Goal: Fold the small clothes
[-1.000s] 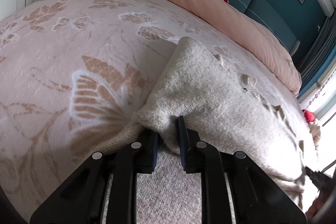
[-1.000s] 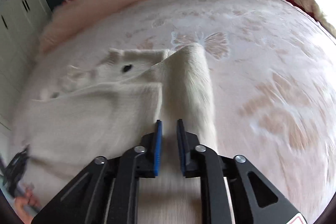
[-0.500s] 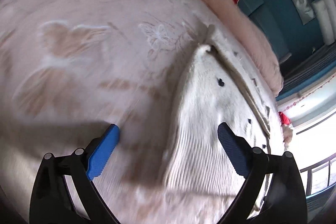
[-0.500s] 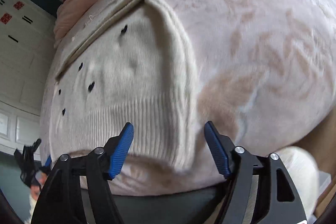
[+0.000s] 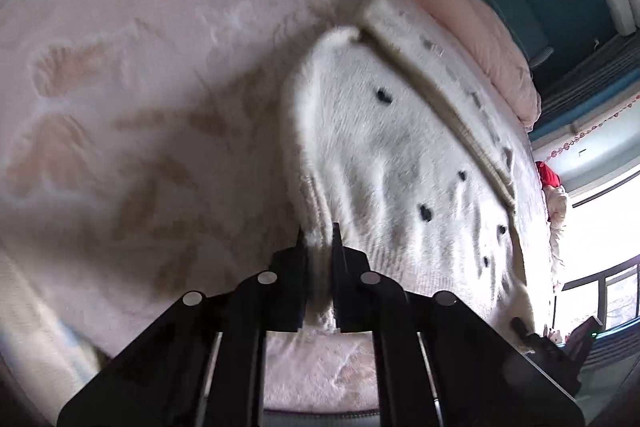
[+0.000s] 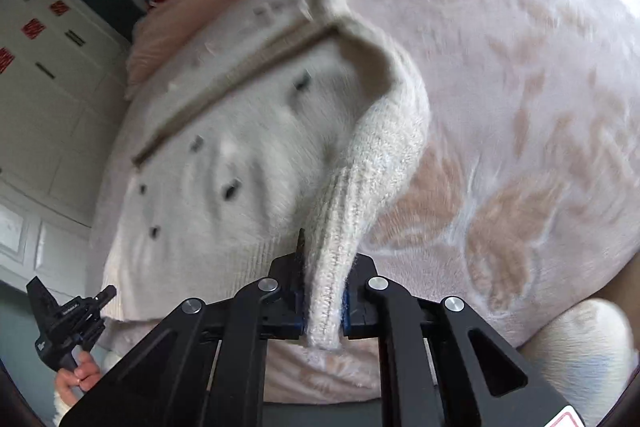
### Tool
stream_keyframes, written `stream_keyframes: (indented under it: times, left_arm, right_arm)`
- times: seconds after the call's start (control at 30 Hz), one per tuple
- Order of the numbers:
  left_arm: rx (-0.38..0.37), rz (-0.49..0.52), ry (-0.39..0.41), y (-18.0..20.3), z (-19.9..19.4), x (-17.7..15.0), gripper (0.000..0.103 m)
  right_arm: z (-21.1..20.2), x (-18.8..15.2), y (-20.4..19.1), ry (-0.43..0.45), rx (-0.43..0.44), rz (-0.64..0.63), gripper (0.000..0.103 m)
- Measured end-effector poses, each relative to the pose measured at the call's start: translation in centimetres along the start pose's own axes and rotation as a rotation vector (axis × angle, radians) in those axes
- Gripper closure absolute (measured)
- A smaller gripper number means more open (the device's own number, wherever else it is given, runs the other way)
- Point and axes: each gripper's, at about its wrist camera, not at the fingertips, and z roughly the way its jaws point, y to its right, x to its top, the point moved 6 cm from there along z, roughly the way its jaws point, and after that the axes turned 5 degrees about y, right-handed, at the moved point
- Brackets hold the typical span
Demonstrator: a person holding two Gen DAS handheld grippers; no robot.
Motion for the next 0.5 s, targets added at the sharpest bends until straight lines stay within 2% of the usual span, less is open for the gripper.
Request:
stream_keyframes:
  times: [0.13,0.27,0.37,0.5]
  left_arm:
    - [-0.026,-0.004,0.029,-0.4,-4.5,0.8,0.097]
    - [-0.023,0.027,0.007,-1.1,-8.0,0.0,0.097]
    - [-0.003,0.104,-0.036,-1.3,-10.5,-2.6,0.097]
    - [0.030,0.194,-0.160,-2.9,-13.6,-8.6,0.097]
  right_arm:
    - [-4.3,0.9,-1.5,0.020,0.010,-0.086,0.093]
    - [-7.5,-0.7,-2.4,-0.026,-0.028,-0.243,0.093]
    - [-8.8,-4.2,-1.7,-0.132,-0.053,-0.324,0.093]
    - [-9.8,-11.1,-0.1,-0.327,-0.104,-0.457,0.093]
